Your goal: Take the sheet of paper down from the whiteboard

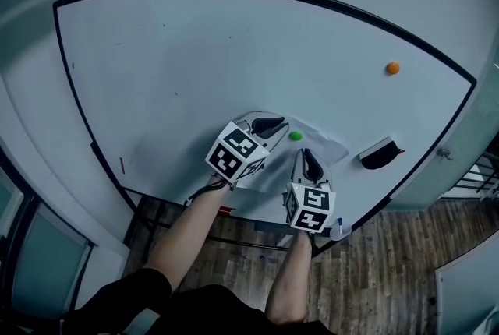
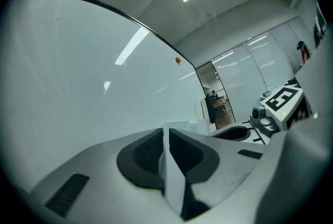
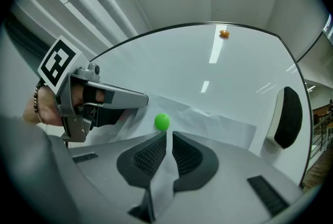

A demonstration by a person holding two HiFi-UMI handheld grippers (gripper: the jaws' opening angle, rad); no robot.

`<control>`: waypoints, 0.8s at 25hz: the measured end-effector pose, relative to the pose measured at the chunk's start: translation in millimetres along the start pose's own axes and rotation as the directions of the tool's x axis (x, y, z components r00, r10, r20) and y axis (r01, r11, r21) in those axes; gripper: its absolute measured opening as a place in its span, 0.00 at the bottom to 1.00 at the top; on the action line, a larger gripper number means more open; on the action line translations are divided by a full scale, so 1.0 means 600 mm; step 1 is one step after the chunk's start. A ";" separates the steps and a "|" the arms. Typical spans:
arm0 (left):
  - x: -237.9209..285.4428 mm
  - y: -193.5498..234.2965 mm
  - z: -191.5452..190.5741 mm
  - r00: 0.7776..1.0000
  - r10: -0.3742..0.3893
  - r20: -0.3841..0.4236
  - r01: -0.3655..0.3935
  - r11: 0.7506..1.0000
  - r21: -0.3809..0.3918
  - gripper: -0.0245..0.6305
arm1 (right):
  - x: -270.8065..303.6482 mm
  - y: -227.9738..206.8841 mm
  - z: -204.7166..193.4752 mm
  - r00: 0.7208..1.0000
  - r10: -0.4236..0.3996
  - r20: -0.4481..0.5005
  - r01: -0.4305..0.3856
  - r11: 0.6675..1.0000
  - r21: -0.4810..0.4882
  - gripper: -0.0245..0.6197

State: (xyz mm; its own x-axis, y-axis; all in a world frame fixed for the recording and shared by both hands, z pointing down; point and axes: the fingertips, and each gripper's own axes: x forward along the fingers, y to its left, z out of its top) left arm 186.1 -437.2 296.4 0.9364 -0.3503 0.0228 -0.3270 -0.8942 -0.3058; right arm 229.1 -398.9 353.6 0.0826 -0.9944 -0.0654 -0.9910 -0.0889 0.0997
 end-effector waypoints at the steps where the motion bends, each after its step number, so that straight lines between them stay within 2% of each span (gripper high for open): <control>1: -0.001 0.002 0.000 1.000 0.006 0.004 -0.006 1.000 0.001 0.11 | 0.000 -0.002 0.000 1.000 -0.003 0.000 0.003 1.000 0.001 0.08; 3: -0.002 0.005 0.002 1.000 0.014 0.014 -0.014 1.000 -0.003 0.08 | 0.000 -0.002 -0.001 1.000 -0.007 0.001 0.007 1.000 -0.001 0.08; 20: -0.023 0.004 -0.037 0.999 0.029 0.020 -0.027 0.996 -0.087 0.07 | 0.004 0.019 0.001 1.000 0.024 0.008 -0.024 0.999 0.024 0.08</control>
State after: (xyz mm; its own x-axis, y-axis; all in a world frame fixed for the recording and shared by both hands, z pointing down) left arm 169.8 -440.6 316.3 0.9290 -0.3701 -0.0046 -0.3618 -0.9053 -0.2224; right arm 217.8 -402.4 354.0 0.0583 -0.9958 -0.0709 -0.9950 -0.0638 0.0773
